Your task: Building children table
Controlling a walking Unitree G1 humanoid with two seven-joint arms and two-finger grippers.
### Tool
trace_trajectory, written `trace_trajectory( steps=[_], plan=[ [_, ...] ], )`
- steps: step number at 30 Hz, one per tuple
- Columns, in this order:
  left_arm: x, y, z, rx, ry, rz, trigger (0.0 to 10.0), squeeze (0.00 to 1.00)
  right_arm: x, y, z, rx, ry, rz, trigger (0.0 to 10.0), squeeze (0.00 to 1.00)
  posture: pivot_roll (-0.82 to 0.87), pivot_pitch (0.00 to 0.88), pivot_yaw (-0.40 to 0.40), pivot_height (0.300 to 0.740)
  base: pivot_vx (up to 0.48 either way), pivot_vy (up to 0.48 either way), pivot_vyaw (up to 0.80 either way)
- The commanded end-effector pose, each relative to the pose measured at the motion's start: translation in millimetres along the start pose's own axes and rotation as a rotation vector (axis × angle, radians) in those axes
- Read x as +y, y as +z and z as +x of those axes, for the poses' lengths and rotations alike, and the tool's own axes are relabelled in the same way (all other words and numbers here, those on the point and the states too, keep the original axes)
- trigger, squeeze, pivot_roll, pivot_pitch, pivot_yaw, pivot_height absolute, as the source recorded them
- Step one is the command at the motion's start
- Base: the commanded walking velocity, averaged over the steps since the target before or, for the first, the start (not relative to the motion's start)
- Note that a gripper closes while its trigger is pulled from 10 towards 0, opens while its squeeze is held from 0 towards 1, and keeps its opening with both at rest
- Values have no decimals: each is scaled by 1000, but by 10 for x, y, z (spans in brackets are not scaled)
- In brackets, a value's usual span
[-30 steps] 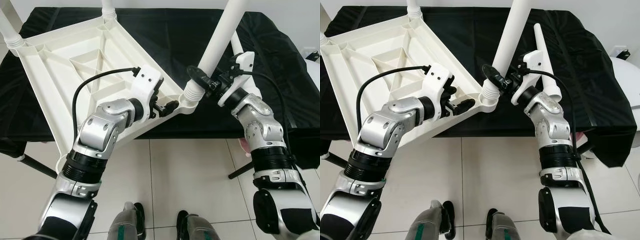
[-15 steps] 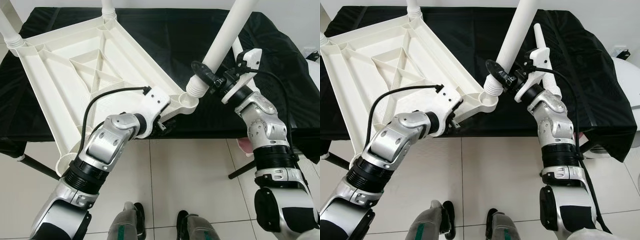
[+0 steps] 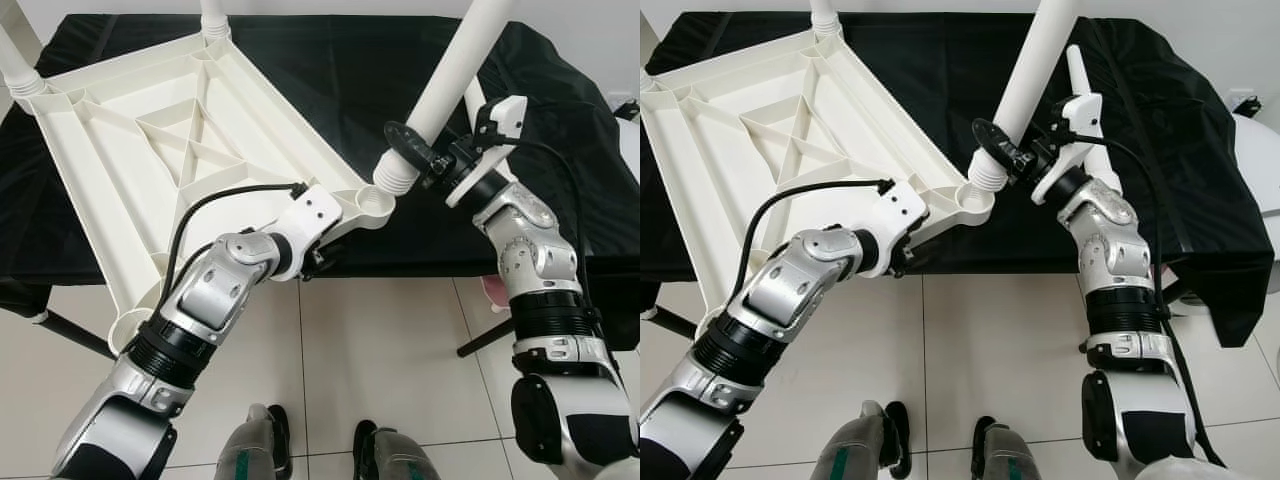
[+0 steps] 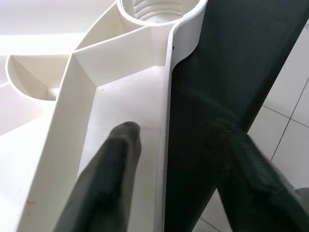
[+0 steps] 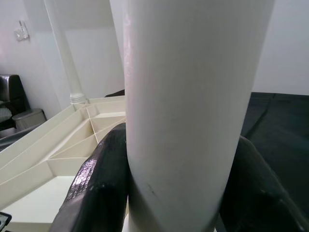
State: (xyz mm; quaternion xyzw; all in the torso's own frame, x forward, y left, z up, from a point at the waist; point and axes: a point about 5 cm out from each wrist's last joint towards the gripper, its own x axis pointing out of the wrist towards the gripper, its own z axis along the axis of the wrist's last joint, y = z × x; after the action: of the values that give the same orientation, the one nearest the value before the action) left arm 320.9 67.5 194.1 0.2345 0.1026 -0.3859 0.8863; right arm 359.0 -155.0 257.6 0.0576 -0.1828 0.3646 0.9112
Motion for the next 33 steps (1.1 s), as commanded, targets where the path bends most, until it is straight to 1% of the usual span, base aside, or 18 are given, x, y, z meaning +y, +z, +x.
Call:
trace_trajectory(
  steps=[1, 9, 12, 14, 15, 16, 17, 18, 19, 20, 24, 28, 33],
  plan=[
    [-29, 10, -1, -3, -42, 14, 0, 0, 13, 10, -37, -17, 15, 1, 10000, 0, -51, 186, -8, 740, 0, 0, 0],
    [7, -2, -37, -1, -39, 32, 0, 0, 41, -71, -64, 3, 40, 4, 10000, 0, -48, 190, -9, 740, 0, 0, 0],
    [49, -16, -89, 2, -30, 18, 0, 0, 60, -138, -76, 21, 56, -17, 10000, 0, -45, 194, -8, 740, 0, 0, 0],
    [56, -18, -112, 10, -32, 37, 0, 0, 73, -164, -74, 27, 67, -21, 10000, 0, -41, 195, -9, 740, 0, 0, 0],
    [59, -20, -122, 13, -32, 37, 4549, 0, 79, -172, -71, 25, 70, -17, 10000, 0, -41, 195, -9, 740, 0, 0, 0],
    [59, -20, -122, 13, -32, 37, 4549, 0, 79, -172, -71, 25, 70, -17, 10000, 0, -41, 195, -9, 740, 0, 0, 0],
    [56, -20, -136, 12, -36, 42, 2627, 0, 84, -177, -68, 25, 74, -17, 10000, 0, -41, 195, -9, 740, 0, 0, 0],
    [55, -26, -145, 14, -37, 47, 2000, 0, 88, -182, -64, 24, 76, -18, 10000, 0, -40, 190, -11, 740, 0, 0, 0],
    [55, -26, -145, 14, -37, 47, 2000, 0, 88, -182, -64, 24, 76, -18, 10000, 0, -40, 190, -11, 740, 0, 0, 0],
    [62, -48, -155, 29, -36, 55, 10000, 0, 90, -190, -62, 24, 78, -17, 10000, 0, -40, 190, -11, 740, 0, 0, 0],
    [93, -64, -193, 36, -35, 76, 10000, 0, 95, -218, -61, 24, 87, -10, 10000, 0, -38, 186, -13, 740, 0, 0, 0],
    [93, -55, -208, 31, -44, 77, 10000, 0, 92, -230, -63, 24, 90, -10, 10000, 0, -36, 185, -13, 740, 0, 0, 0],
    [55, -5, -241, 17, -74, 91, 10000, 0, 92, -290, -31, 30, 116, -12, 10000, 0, -28, 176, -14, 740, 0, 0, 0]
  ],
)
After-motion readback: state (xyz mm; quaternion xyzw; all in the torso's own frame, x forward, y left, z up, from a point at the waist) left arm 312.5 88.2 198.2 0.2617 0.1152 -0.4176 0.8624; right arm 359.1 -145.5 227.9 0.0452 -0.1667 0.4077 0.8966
